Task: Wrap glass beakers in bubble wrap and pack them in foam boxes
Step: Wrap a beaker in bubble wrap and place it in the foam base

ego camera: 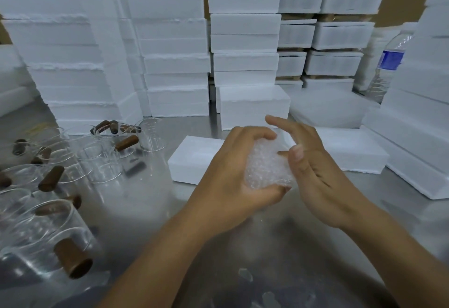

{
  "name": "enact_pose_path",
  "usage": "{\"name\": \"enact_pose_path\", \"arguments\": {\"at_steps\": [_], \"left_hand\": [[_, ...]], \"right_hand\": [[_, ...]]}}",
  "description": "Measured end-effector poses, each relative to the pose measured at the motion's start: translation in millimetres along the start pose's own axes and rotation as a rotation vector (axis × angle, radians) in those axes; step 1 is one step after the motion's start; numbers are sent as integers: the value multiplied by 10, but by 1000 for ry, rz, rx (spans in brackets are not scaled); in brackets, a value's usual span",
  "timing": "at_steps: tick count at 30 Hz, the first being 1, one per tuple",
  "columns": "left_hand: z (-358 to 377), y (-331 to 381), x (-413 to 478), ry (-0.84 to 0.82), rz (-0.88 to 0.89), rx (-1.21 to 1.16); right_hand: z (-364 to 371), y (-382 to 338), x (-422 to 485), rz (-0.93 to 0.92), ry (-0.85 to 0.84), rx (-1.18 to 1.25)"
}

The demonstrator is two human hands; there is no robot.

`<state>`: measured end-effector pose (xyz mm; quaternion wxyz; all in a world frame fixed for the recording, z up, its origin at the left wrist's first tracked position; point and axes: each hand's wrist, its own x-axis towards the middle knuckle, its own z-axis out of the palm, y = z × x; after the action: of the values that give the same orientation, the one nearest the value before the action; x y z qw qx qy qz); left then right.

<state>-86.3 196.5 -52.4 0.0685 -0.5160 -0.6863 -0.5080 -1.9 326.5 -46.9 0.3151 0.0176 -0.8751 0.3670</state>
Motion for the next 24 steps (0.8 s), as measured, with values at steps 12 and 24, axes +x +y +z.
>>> {"name": "enact_pose_path", "arguments": {"at_steps": [12,24], "left_hand": [[-75,13,16,147,-128,-51],[-54,85,6,106,-144,-94]], "right_hand": [[-73,-33,10,-287,347,14],[47,-27,13,-174,39,-90]]}}
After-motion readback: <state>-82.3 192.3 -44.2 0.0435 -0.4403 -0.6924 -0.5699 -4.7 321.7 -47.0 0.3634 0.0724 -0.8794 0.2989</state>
